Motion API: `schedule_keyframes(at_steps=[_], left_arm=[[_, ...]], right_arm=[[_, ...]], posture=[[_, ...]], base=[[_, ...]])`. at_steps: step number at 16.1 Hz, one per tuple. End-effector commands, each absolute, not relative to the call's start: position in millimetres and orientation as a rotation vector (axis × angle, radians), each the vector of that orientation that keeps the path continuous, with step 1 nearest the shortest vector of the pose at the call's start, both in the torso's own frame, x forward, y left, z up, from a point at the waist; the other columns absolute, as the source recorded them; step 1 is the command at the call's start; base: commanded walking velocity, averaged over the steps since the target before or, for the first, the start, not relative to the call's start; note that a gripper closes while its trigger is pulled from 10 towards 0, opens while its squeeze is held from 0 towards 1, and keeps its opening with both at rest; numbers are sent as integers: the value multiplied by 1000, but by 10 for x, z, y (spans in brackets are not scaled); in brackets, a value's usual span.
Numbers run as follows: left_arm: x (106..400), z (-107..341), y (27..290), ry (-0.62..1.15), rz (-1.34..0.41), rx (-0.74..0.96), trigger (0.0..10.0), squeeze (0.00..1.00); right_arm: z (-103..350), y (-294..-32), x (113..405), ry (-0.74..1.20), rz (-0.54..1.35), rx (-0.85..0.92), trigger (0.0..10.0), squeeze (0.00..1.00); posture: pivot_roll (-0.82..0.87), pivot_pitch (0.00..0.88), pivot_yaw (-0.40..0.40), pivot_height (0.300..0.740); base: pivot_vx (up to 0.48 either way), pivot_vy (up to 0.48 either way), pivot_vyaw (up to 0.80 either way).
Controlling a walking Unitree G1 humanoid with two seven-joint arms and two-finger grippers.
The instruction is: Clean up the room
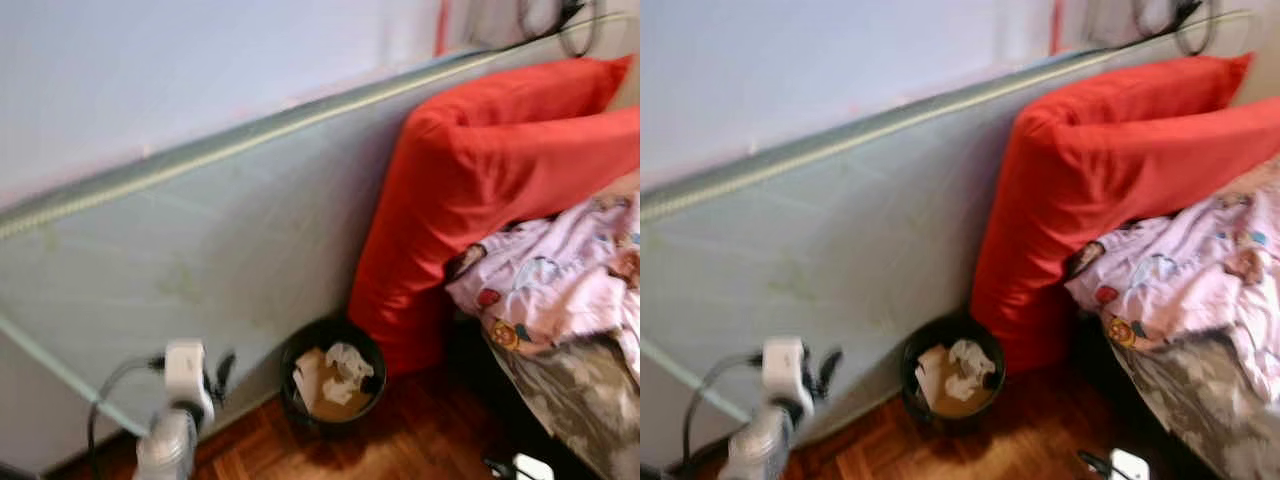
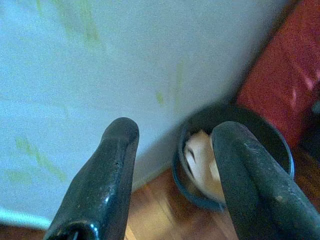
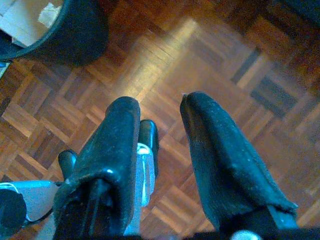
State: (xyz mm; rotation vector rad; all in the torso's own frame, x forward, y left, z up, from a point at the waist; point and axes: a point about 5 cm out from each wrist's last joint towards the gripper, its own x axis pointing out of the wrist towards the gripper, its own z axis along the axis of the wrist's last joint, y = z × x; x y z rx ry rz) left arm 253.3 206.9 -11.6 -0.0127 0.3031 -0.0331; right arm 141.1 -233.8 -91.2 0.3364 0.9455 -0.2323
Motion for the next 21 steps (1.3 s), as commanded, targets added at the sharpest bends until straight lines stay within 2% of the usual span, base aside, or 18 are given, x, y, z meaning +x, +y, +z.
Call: schedule_keyframes(at_steps=[1,4,7,9,11,14,16,18,21], left_arm=[[2590,4,2134,221,-24,6,10000,0],[2487,87,2238,149,-35,64,10000,0],[2383,101,2315,135,-25,83,10000,0],[2268,15,2306,169,-16,77,10000,0],[2147,-266,2247,348,-2,48,10000,0],[1982,-528,2213,555,70,-12,10000,0],[1927,-596,2197,611,105,-39,10000,0],[1974,-590,2124,612,50,-2,10000,0],[2013,-547,2226,590,95,6,10000,0]], right_arm=[[-893,-2333,1464,923,-238,349,10000,0],[-881,-2332,1496,912,-247,353,10000,0],[-861,-2325,1547,886,-254,371,10000,0],[-846,-2350,1570,885,-241,356,10000,0],[-804,-2438,1588,841,-246,322,10000,0],[-701,-2545,1633,678,-262,307,10000,0],[-264,-2306,2357,380,-124,221,10000,0],[-117,-2231,2483,272,-91,195,10000,0],[-77,-2124,2399,188,-54,198,10000,0]], posture=[[82,0,3,740],[84,0,12,740],[75,0,37,740],[91,0,26,740],[101,0,-15,740],[107,0,-16,740],[107,0,-1,740],[138,0,-31,740],[137,0,-60,740]], base=[[0,0,0],[0,0,0],[0,0,0],[0,0,0],[0,0,0],[0,0,0],[0,0,0],[0,0,0],[0,0,0]])
